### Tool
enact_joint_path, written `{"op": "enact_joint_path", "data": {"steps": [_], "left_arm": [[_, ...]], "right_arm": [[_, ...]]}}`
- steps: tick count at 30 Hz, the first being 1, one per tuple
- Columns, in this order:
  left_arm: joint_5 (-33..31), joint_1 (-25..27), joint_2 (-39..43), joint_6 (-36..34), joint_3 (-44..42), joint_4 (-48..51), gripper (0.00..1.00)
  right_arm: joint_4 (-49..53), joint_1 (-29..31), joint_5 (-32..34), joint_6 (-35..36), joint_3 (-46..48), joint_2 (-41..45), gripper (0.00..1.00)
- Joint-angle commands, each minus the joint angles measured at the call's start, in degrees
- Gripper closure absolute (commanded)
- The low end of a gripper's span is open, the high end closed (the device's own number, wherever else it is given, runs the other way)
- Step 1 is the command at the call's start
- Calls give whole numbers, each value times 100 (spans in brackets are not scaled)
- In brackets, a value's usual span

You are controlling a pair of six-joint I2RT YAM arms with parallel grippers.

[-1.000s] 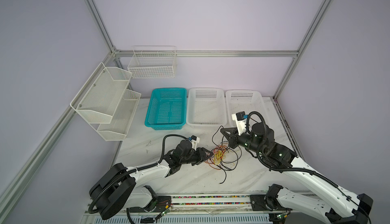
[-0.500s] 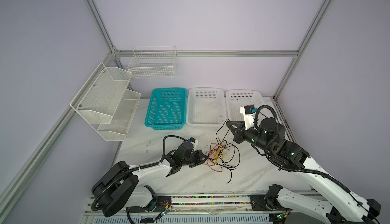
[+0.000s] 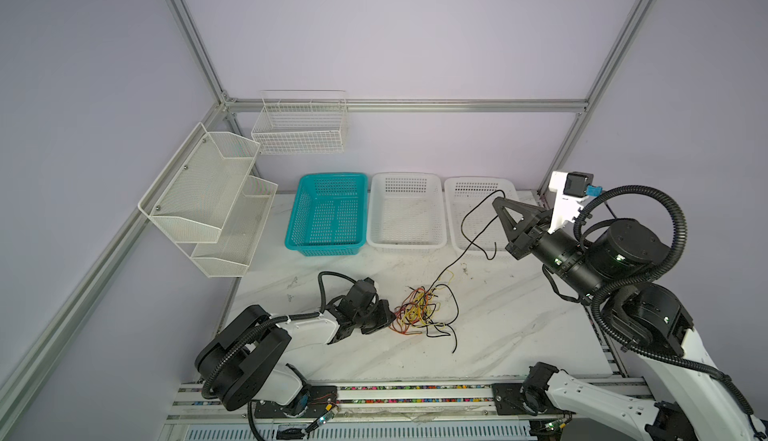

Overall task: Untangle the cables
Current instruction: 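Pull a black wire away from the bundle with the right gripper, lifting it high, then lower the right gripper back toward the bundle held by the left gripper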

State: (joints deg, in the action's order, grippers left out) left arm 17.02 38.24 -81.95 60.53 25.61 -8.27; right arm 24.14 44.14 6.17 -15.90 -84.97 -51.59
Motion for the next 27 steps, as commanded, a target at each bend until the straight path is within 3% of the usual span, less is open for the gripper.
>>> {"op": "enact_joint_path", "data": {"steps": [1, 6, 17, 24, 27], "left_arm": [[-157, -166, 24, -228, -284, 410, 100], [-207, -316, 39, -386, -271, 545, 100], [-145, -371, -292, -419, -266, 397, 100], [-287, -385, -455, -569, -222, 504, 100], [-241, -418, -552, -578, -275, 378, 100]], "right_arm": [[159, -11, 343, 95, -407, 29, 100], [514, -11, 1096, 276, -1365, -207, 100], [951, -17, 1753, 669, -3892, -1513, 100], [1166, -3, 1691, 652, -5745, -2418, 100], [1192, -2, 1655, 595, -5833, -2485, 100]]}}
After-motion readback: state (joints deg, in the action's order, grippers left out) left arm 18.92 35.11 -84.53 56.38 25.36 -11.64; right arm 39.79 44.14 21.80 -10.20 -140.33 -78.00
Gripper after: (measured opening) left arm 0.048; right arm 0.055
